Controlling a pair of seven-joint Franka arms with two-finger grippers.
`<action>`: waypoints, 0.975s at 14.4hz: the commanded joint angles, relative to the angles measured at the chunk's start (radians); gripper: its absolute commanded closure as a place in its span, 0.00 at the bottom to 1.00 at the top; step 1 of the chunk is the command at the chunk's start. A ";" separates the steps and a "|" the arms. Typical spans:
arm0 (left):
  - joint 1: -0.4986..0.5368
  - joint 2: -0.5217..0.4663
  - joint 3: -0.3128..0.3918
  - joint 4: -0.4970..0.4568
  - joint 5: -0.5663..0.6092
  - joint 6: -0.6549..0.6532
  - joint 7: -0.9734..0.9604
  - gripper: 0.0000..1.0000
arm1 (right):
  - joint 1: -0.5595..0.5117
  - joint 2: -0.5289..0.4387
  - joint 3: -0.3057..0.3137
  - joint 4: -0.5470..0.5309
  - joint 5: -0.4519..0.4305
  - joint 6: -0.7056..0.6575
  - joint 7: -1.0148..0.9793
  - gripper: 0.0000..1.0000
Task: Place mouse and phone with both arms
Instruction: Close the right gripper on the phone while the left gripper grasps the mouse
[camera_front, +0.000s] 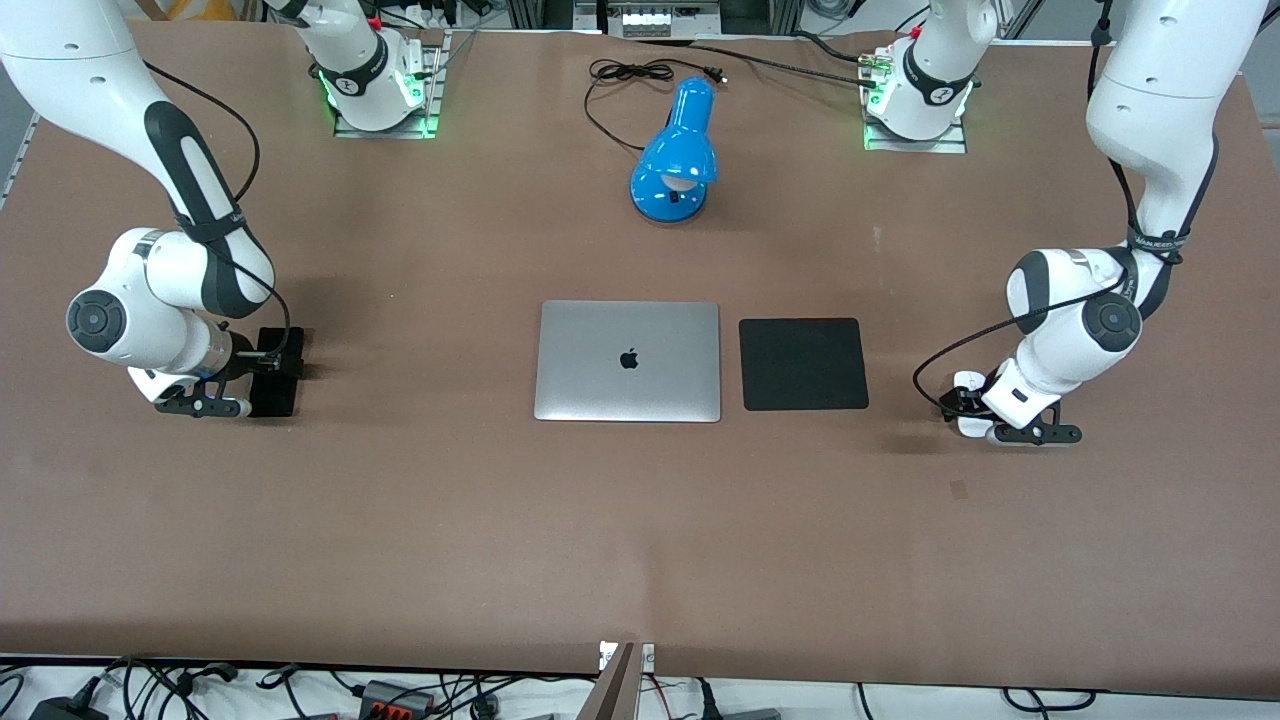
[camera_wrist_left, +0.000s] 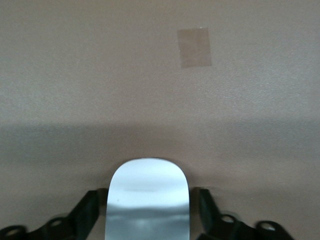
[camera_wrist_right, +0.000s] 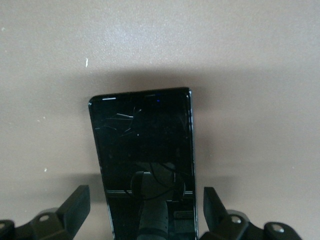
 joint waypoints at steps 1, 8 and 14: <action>0.020 -0.016 -0.003 -0.002 0.020 0.007 0.014 0.48 | -0.002 -0.004 0.001 -0.015 0.008 0.019 0.004 0.00; 0.009 -0.068 -0.018 0.019 0.018 -0.073 0.000 0.57 | 0.001 0.021 0.001 -0.015 0.008 0.055 0.004 0.00; -0.211 -0.117 -0.027 0.093 0.018 -0.312 -0.227 0.57 | -0.005 0.024 -0.001 -0.017 0.008 0.047 -0.001 0.33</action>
